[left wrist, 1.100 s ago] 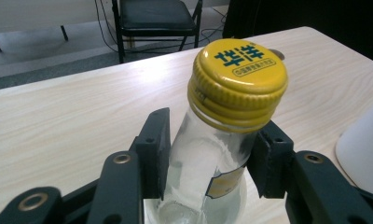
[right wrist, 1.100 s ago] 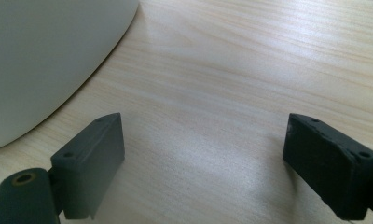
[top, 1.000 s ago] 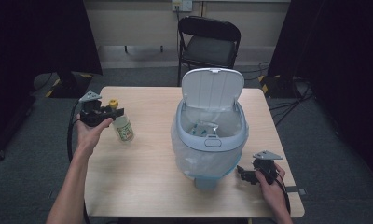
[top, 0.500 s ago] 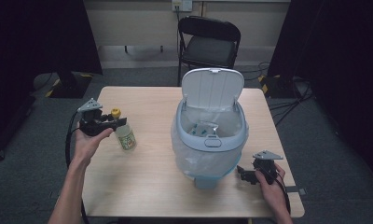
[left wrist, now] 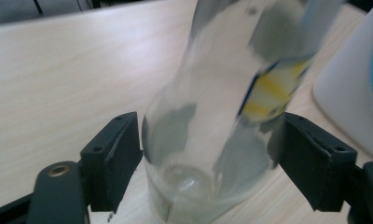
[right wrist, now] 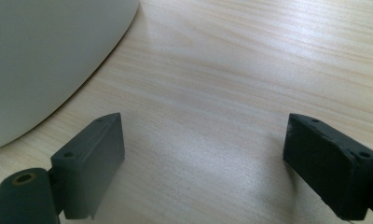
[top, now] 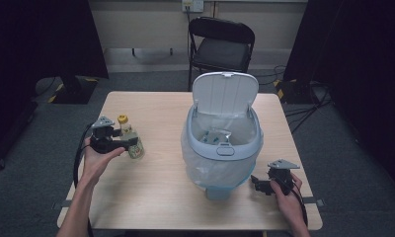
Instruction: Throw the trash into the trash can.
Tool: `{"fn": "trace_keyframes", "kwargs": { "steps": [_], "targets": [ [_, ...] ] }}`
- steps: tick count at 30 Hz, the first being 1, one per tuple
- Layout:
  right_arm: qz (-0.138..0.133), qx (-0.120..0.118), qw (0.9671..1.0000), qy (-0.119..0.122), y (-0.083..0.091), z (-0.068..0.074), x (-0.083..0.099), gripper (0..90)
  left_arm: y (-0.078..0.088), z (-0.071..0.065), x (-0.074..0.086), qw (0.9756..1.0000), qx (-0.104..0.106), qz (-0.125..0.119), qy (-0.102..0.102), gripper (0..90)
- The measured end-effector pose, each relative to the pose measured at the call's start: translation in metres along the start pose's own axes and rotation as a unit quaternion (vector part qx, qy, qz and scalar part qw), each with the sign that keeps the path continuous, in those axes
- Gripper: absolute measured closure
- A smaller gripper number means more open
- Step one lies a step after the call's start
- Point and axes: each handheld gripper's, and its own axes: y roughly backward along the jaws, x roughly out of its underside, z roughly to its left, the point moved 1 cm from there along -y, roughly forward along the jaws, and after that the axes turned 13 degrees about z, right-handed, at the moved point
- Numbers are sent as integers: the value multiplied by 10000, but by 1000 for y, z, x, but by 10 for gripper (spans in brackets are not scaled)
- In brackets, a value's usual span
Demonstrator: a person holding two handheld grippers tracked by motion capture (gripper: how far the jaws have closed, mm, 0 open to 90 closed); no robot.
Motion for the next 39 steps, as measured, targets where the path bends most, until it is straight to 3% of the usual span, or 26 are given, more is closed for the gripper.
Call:
{"fn": "trace_keyframes", "kwargs": {
  "steps": [3, 7, 9, 13, 15, 24, 32, 38, 39],
  "targets": [
    [1, 1, 10000, 0, 0, 0, 0, 114, -4, 0, 4, 9999, 47, -73, 52, 242],
    [1, 1, 10000, 1, 0, 0, 0, 114, -10, -1, 9, 10000, -49, -85, -7, 242],
    [0, 2, 10000, 1, 0, 0, 0, 114, -16, -3, 14, 9998, -173, 19, -87, 217],
    [1, 2, 10000, 0, 0, 0, 0, 114, -22, -5, 18, 9995, -283, 83, -67, 235],
    [0, 1, 10000, 0, 0, 0, 0, 114, -28, -2, 21, 9996, -240, 136, 81, 222],
    [0, 2, 10000, 0, 0, 0, 0, 114, -47, 0, 31, 9993, -183, 140, 279, 188],
    [2, -5, 10000, 16, 0, 0, 0, 113, -51, -1, 35, 9987, -167, -127, 456, 210],
    [3, -4, 10000, 17, 0, 0, 0, 113, -56, -3, 36, 9987, -390, -62, 308, 251],
    [2, -4, 10000, 17, 0, 0, 0, 113, -56, -6, 34, 9984, -532, -9, 204, 261]
  ]
}}
